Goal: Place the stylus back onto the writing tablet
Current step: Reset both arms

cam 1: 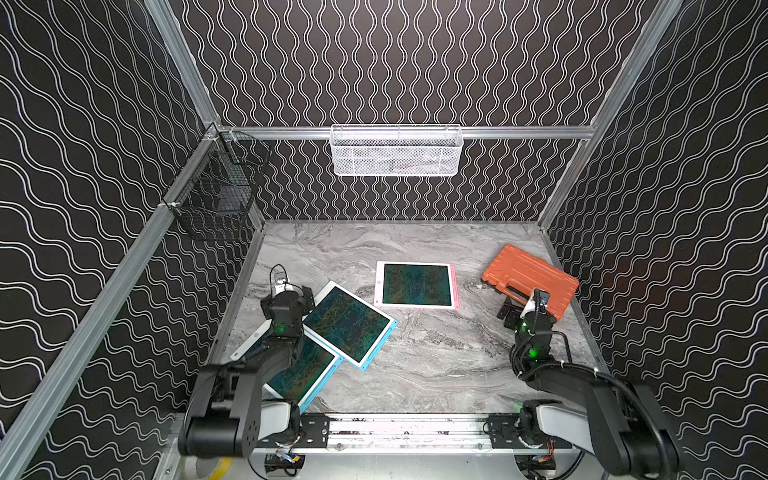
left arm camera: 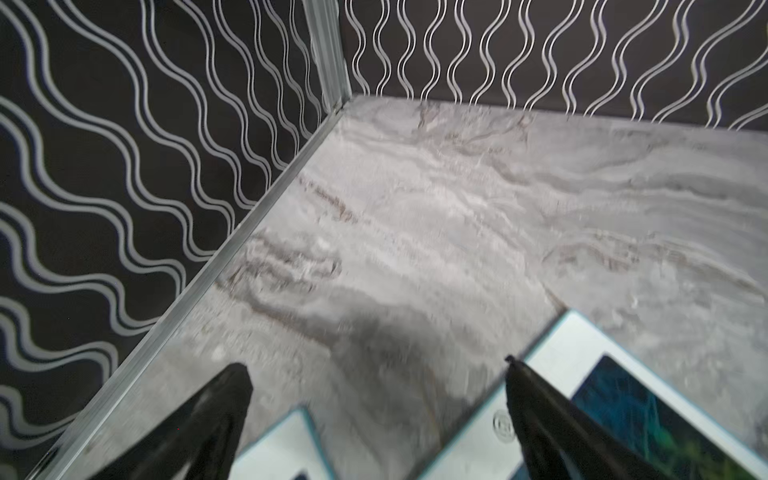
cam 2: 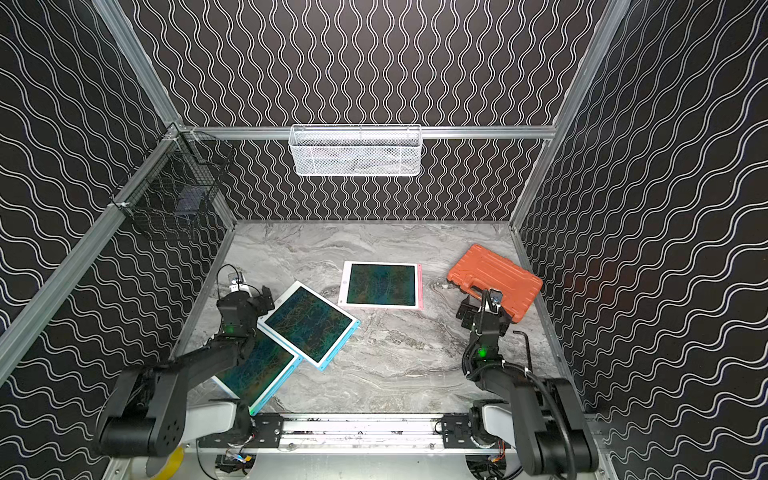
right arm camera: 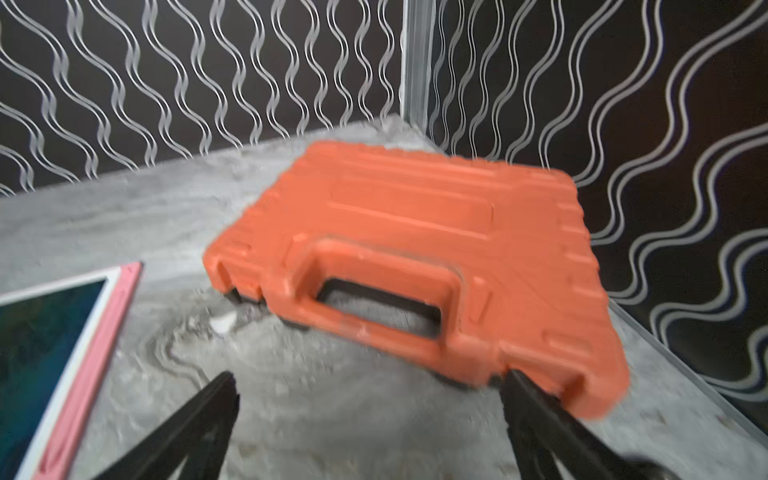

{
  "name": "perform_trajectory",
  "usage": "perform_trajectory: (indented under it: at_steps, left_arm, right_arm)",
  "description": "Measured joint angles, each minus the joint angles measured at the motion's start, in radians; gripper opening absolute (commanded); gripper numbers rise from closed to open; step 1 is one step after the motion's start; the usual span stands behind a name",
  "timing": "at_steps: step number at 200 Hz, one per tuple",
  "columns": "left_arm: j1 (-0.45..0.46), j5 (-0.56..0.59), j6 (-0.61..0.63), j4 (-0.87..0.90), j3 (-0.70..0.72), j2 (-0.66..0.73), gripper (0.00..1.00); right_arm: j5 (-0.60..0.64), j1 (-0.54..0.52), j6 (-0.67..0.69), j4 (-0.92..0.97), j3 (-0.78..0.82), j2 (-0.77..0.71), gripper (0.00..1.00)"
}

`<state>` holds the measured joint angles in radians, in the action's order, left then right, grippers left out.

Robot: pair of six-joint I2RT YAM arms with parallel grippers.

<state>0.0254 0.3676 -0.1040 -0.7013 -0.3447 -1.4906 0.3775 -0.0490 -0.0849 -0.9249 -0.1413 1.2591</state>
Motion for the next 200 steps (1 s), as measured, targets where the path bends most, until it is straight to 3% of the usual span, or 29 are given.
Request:
perform_trajectory:
  at_steps: [18,38,52,63,92,200]
  left_arm:
    - [0.001,-0.040,0.022,-0.069,-0.020,-0.046,0.99]
    - [0.034,-0.092,0.061,-0.273,0.020,-0.142,0.99]
    - [0.036,-0.109,0.084,-0.236,0.020,-0.165,0.99]
    - [0.037,-0.110,0.085,-0.302,0.019,-0.169,0.99]
    - [0.051,-0.108,0.105,-0.340,0.013,-0.167,0.99]
    - [0.070,-0.094,0.132,-0.329,-0.021,-0.180,0.99]
  right_arm:
    - [-0.019,0.008,0.024,-0.106,-0.024,0.094,1.00]
    - [-0.027,0.027,0.034,-0.228,-0.023,0.202,1.00]
    - [-0.040,0.034,0.040,-0.274,-0.018,0.243,1.00]
    - [-0.062,0.046,0.040,-0.314,-0.022,0.272,1.00]
    - [-0.077,0.071,0.024,-0.277,-0.106,0.279,1.00]
    - [-0.096,0.071,0.025,-0.247,-0.106,0.288,1.00]
